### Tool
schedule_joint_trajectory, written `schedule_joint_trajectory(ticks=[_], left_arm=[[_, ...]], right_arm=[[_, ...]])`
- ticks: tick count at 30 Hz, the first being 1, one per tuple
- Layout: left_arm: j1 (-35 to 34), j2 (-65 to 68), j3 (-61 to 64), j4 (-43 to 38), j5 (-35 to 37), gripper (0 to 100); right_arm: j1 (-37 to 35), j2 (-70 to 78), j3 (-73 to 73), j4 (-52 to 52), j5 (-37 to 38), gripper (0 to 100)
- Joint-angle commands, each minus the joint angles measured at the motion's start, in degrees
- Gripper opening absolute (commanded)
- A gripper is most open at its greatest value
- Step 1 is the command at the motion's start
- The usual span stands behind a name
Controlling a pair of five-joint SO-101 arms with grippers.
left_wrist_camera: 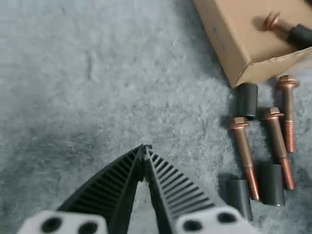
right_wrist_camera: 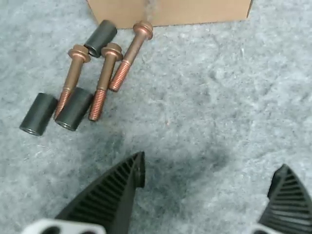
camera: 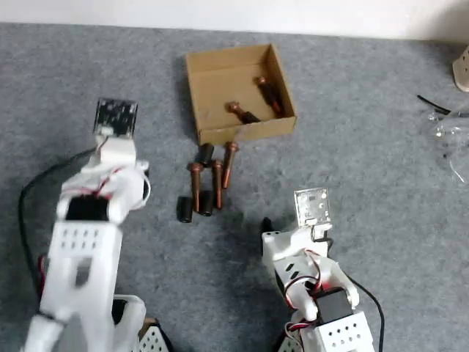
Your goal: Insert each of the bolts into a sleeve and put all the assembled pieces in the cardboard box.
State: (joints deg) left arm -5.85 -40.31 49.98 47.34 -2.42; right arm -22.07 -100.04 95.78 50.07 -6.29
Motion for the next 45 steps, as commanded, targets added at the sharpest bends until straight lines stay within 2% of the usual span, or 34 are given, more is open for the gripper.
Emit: schedule_joint_trajectory(ticks=[1, 12, 16, 25, 27, 30, 34, 37, 45], left_arm=[[2.07, 7.96, -6.90, -0.88, 0.00, 9], [13.58, 20.62, -13.05, -0.88, 0.35, 11], [13.32, 24.31, -13.41, -1.05, 7.03, 11], [12.09, 26.15, -12.97, -0.09, 6.95, 11], [9.27, 26.15, -13.14, 2.99, 6.42, 11], [2.42, 26.42, -12.18, 2.37, 8.53, 11], [-6.73, 26.24, -7.87, -6.59, 14.68, 11], [-7.60, 26.15, -7.78, -7.12, 16.09, 11], [-10.15, 26.15, -7.69, -8.00, 16.26, 10]], right_arm=[[0.92, -0.57, 3.38, -1.63, 0.62, 36.8], [0.92, -0.57, 3.38, -1.71, 0.62, 36.8], [0.92, -0.57, 3.38, -1.71, 0.62, 36.8], [1.01, -0.57, 3.38, -1.71, 0.62, 36.8], [1.27, -0.57, 3.03, -1.54, 0.62, 36.8], [3.03, -0.57, 2.59, 3.91, 0.62, 36.8], [-1.19, 0.04, -6.20, 13.49, 0.53, 36.8], [-7.43, 0.04, -7.60, 14.20, 0.35, 36.8], [-8.40, 5.14, -10.86, 10.07, 0.26, 36.8]])
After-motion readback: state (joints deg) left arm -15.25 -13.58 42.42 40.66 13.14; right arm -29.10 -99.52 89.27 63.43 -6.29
